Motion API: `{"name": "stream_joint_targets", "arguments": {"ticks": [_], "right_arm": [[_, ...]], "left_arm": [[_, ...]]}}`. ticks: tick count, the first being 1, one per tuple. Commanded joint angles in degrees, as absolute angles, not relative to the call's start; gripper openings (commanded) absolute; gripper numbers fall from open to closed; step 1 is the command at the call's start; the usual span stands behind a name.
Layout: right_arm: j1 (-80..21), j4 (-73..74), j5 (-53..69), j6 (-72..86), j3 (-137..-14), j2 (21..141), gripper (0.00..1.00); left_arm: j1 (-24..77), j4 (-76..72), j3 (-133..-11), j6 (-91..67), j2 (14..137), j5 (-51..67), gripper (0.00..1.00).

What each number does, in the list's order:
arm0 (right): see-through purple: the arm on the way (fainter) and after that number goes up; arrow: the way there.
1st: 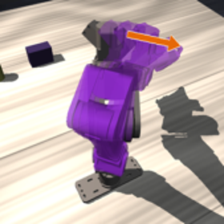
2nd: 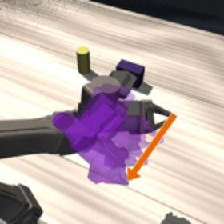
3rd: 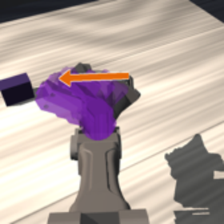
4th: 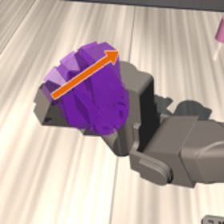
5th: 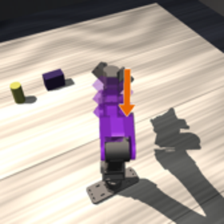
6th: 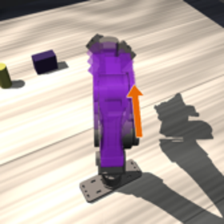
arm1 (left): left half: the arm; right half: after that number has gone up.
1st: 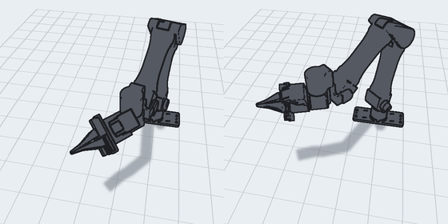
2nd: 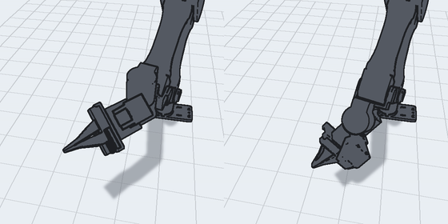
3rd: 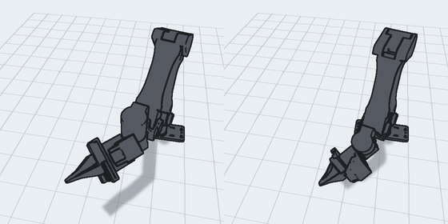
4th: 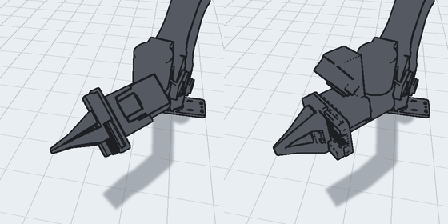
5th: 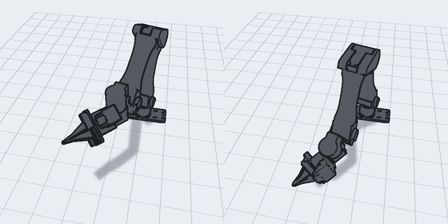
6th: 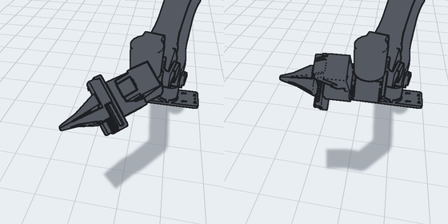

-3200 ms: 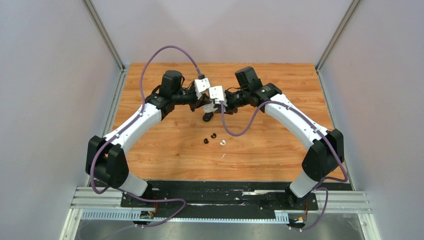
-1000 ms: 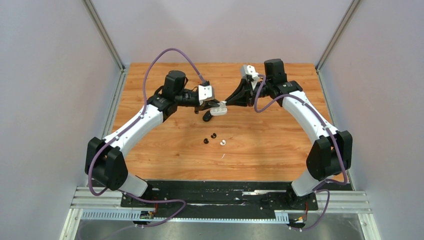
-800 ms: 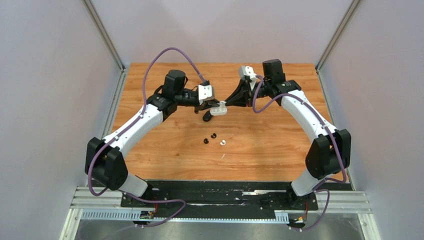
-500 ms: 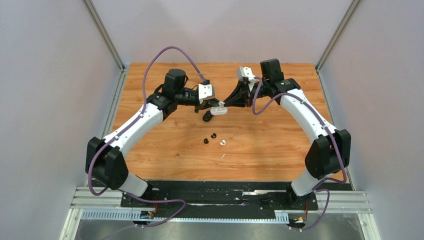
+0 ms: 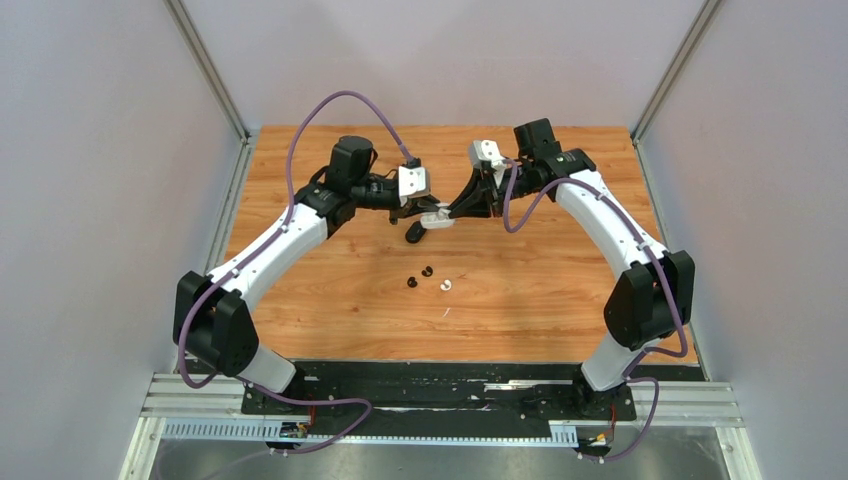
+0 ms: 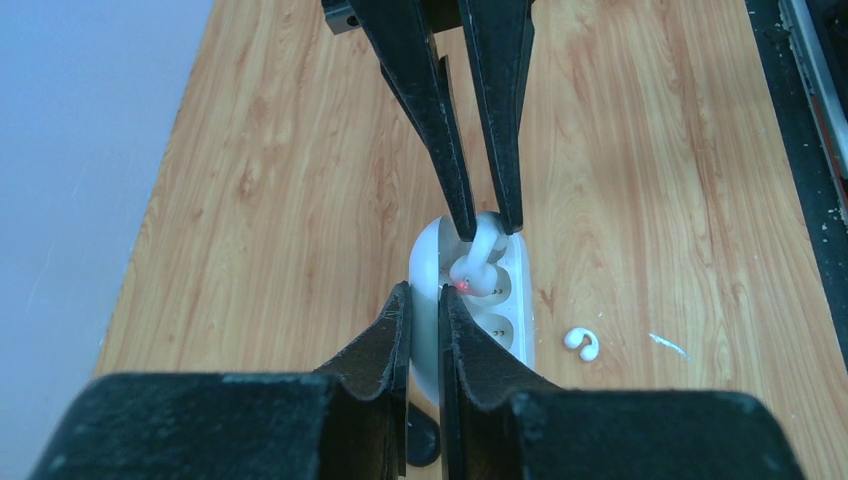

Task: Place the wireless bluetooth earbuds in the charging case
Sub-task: Place the earbud in the charging case.

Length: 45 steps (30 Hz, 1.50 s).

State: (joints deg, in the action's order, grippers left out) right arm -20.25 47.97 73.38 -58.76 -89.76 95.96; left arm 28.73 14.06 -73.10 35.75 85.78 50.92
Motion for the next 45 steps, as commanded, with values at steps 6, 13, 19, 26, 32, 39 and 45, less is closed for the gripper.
{"name": "stream_joint_targets", "arguments": {"ticks": [6,13,19,26,32,39,45], "right_arm": [[-21.57,53.35,72.68,-64.96,-94.23,97.98,0.0],[-22.15,55.73,69.43,-68.01,-95.49,99.07,0.0],[-22.15,62.78,70.35,-72.05,-99.81,101.63,0.0],[-22.16,69.9,68.69,-78.39,-102.89,103.79,0.0],[-22.52,73.3,69.7,-81.51,-105.02,104.72,0.0],[-22.59,75.68,69.8,-83.27,-106.49,106.1,0.0],[-22.68,75.88,68.2,-83.0,-107.18,107.13,0.01]], "left_arm": [[28.56,14.32,-76.43,38.16,85.5,52.54,0.0],[28.56,16.68,-76.53,41.7,85.07,53.51,0.0],[28.63,18.41,-76.46,44.1,84.81,53.52,0.0],[28.65,18.98,-76.5,44.98,84.68,53.63,0.0],[28.65,18.54,-76.92,42.79,85.29,53.73,0.0],[28.65,16.32,-76.89,39.12,85.74,53.7,0.0],[28.65,15.7,-76.68,38.62,85.51,53.59,0.0]]}}
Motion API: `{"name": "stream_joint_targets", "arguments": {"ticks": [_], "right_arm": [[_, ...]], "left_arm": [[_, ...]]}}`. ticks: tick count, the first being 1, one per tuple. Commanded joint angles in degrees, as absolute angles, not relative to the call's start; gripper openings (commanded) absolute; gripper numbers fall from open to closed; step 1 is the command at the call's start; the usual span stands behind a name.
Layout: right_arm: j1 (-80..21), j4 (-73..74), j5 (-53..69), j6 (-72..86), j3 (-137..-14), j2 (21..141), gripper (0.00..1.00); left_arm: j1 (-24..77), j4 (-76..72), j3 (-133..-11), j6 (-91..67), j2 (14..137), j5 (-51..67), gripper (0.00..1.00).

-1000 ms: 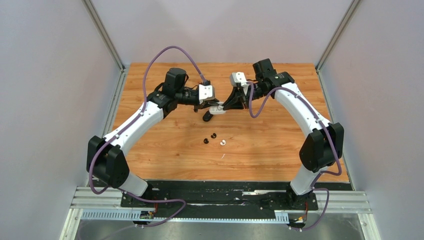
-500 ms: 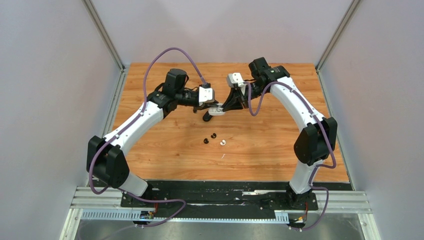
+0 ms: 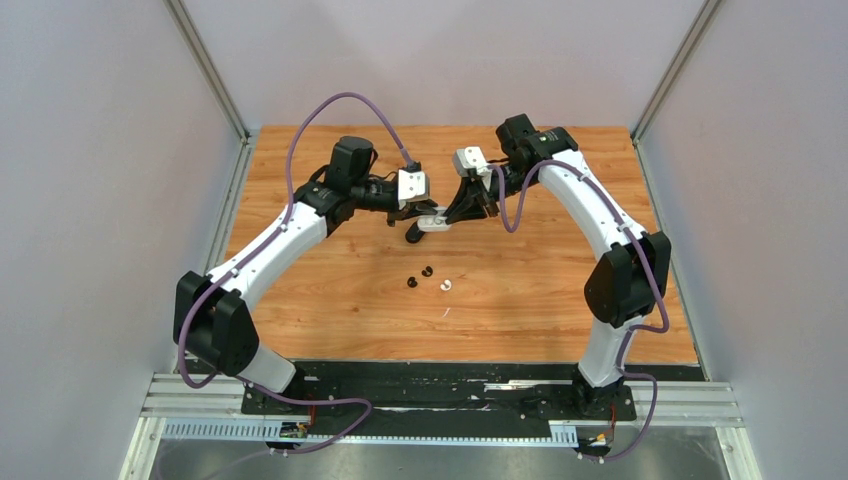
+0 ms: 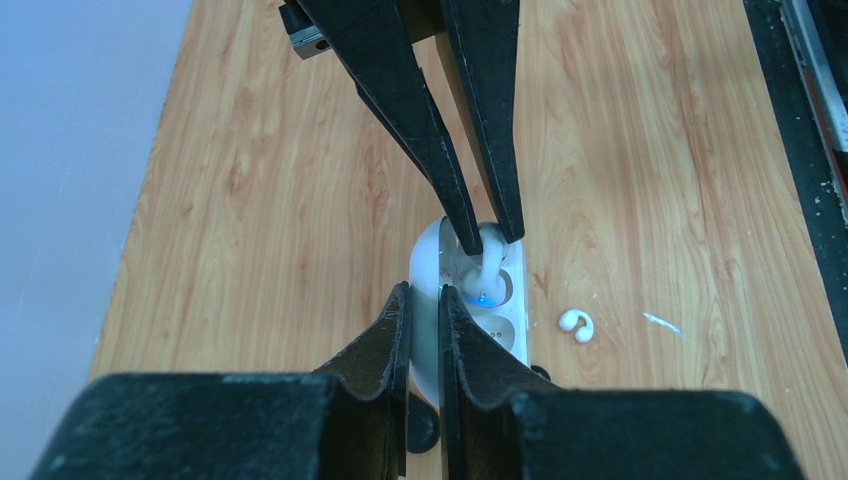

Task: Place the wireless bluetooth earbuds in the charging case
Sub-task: Place the earbud in the charging case.

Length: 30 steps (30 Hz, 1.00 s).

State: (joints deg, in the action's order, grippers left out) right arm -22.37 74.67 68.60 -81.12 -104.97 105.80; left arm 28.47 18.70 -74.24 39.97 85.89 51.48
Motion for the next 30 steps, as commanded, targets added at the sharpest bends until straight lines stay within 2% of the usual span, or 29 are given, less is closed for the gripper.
{"name": "stream_joint_targets", "arguments": {"ticks": [1,2,4,10,24,30], "right_arm": [[-22.69,76.12,67.82,-82.63,-107.29,107.45,0.01],[-22.68,76.27,67.53,-82.36,-107.39,107.65,0.01],[-22.68,76.14,67.24,-81.21,-107.54,107.9,0.01],[-22.68,72.64,64.02,-76.76,-106.91,108.44,0.04],[-26.5,62.17,57.17,-78.21,-98.29,100.49,0.25],[-26.54,55.76,55.56,-74.81,-95.96,97.09,0.29]], "left_arm": [[28.65,15.63,-76.53,38.78,69.3,53.52,0.0],[28.65,15.51,-76.26,39.31,81.16,53.41,0.0],[28.65,15.42,-75.8,40.65,84.35,53.27,0.0],[28.93,16.49,-74.93,43.64,84.03,53.88,0.0],[29.18,15.14,-74.88,36.08,85.43,53.99,0.0],[29.18,16.4,-74.58,36.79,85.25,53.88,0.0]]}}
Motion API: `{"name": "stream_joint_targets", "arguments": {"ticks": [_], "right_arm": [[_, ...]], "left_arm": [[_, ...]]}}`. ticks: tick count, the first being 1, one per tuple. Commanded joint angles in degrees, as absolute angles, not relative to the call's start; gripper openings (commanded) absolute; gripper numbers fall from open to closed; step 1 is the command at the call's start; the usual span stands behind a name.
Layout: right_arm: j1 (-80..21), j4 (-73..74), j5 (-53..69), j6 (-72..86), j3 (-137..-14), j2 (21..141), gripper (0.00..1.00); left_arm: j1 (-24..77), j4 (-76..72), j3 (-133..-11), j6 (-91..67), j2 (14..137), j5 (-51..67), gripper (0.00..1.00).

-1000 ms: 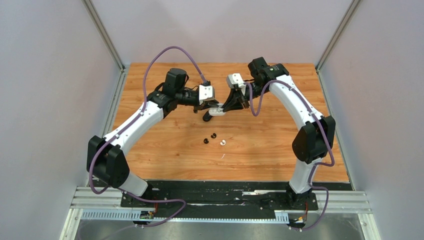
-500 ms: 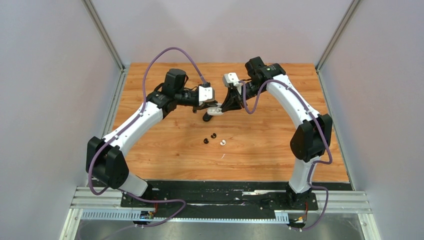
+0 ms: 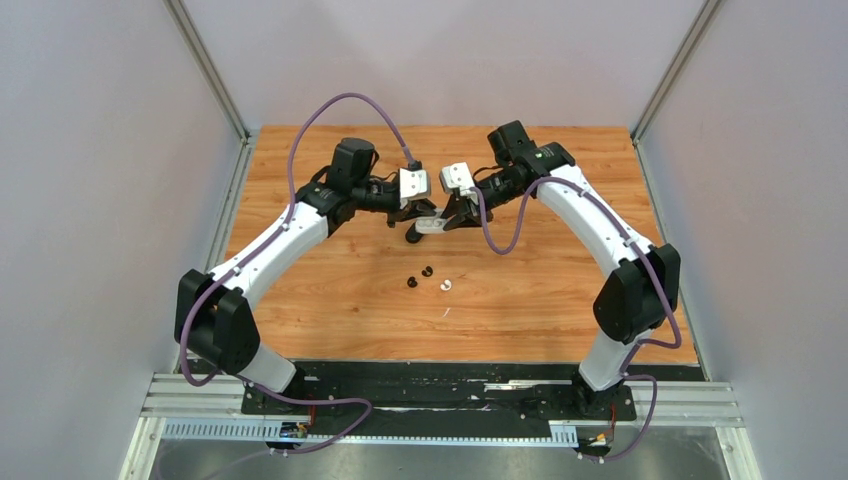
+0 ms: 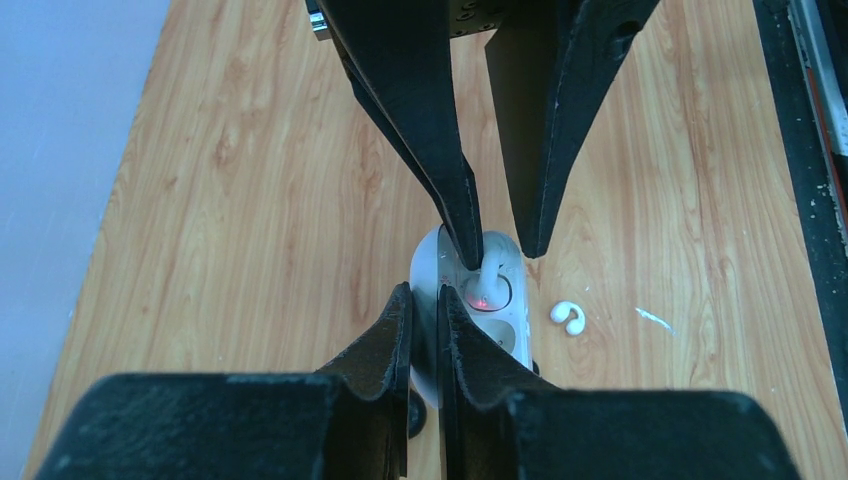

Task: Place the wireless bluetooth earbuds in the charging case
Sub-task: Place the earbud in the charging case.

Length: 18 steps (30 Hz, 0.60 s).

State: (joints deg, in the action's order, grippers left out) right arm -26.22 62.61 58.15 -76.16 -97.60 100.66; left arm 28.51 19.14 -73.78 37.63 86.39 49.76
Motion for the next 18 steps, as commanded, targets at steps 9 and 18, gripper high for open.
{"name": "stream_joint_targets", "arguments": {"ticks": [9,18], "right_arm": [[-26.56,46.6,54.86,-71.11,-89.45,89.98,0.38],[-25.98,39.61,54.09,-64.87,-84.13,83.73,0.44]], "left_arm": [[29.16,16.64,-74.48,36.68,85.36,53.79,0.0],[29.18,17.16,-74.43,37.53,85.52,52.95,0.0]]}}
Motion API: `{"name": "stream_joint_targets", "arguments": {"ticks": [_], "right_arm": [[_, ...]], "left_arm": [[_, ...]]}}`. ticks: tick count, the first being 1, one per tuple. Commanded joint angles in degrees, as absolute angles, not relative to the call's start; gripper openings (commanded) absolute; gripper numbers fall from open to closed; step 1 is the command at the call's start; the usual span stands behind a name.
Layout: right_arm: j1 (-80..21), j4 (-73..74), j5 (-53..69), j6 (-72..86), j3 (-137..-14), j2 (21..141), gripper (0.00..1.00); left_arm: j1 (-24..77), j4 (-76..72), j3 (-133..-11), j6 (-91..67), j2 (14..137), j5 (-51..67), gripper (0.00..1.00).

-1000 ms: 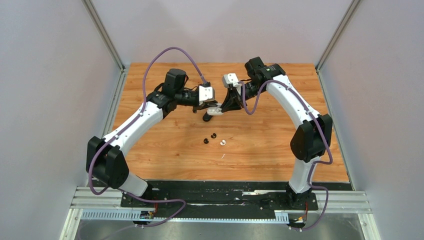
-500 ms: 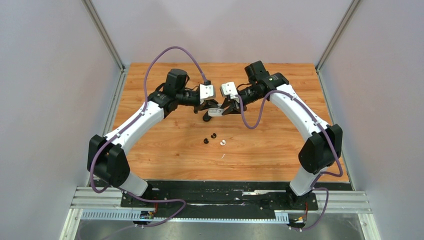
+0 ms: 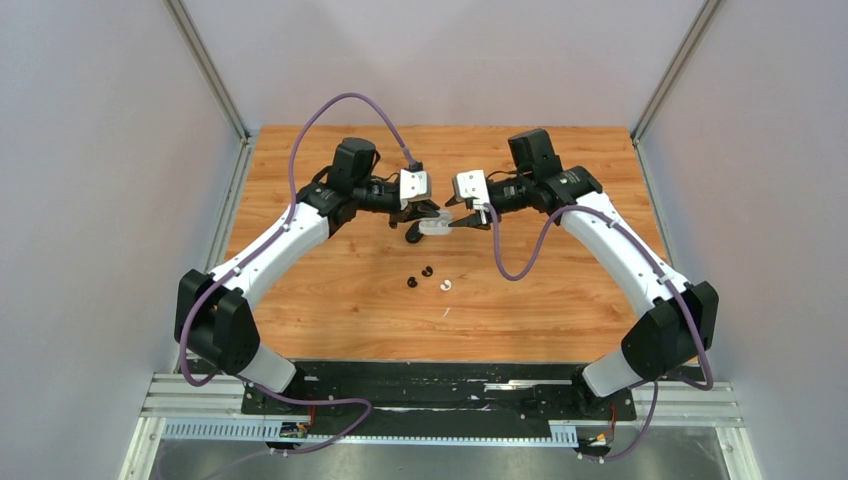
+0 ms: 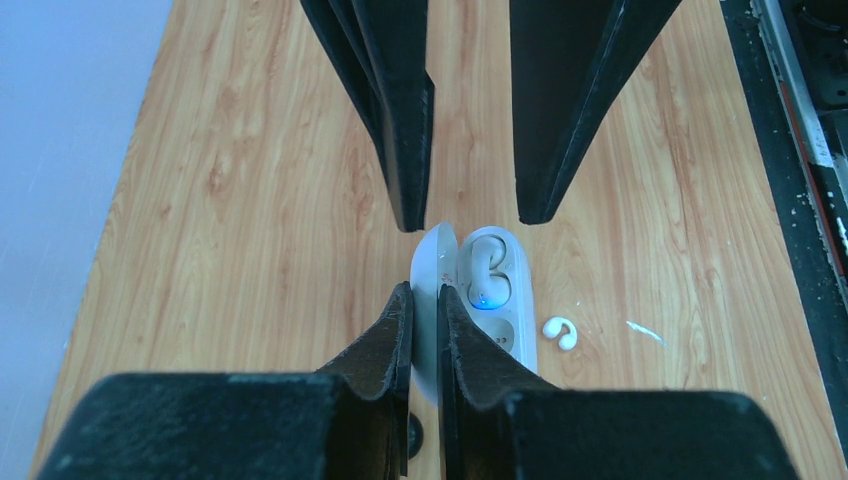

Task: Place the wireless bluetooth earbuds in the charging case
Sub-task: Place the earbud in the charging case, then pick up the earbud from the center of the board.

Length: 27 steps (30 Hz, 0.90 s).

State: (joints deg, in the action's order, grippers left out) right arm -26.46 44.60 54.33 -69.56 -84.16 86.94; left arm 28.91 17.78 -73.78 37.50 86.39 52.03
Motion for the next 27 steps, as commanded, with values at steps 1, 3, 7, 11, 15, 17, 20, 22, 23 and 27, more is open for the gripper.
{"name": "stream_joint_targets", "arguments": {"ticks": [1,3,7,11,15,17,20,22,23,27], "right_arm": [[-25.33,39.38,54.29,-63.06,-84.51,83.43,0.45],[-23.43,37.23,55.78,-56.17,-85.27,83.28,0.45],[-21.3,35.68,56.75,-40.21,-87.0,85.68,0.43],[-20.85,35.38,58.91,-33.75,-86.15,88.08,0.4],[-19.86,35.19,60.16,-31.22,-83.0,89.94,0.39],[-19.52,35.13,60.59,-31.37,-80.15,91.04,0.36],[-19.52,35.25,59.38,-34.71,-76.31,92.54,0.34],[-19.62,35.2,58.69,-40.88,-73.08,92.27,0.33],[-19.83,35.16,58.71,-45.06,-71.33,91.7,0.31],[-22.28,35.44,58.24,-64.39,-64.81,89.67,0.26]], "left_arm": [[29.18,17.43,-74.26,37.75,85.41,52.58,0.0],[29.18,17.77,-73.94,38.4,84.98,51.74,0.0],[29.18,17.52,-73.12,40.05,83.92,51.15,0.0],[29.18,17.33,-72.39,43.02,83.44,49.71,0.0],[29.18,16.51,-70.94,42.88,82.38,47.09,0.0],[29.07,16.26,-70.3,40.57,81.64,45.24,0.0],[28.46,16.18,-68.41,35.47,80.02,43.38,0.0],[27.5,15.97,-66.31,31.54,77.41,42.45,0.0],[26.83,16.07,-65.59,29.66,76.67,41.86,0.0],[24.98,16.94,-61.68,26.9,72.5,39.88,0.0]]}}
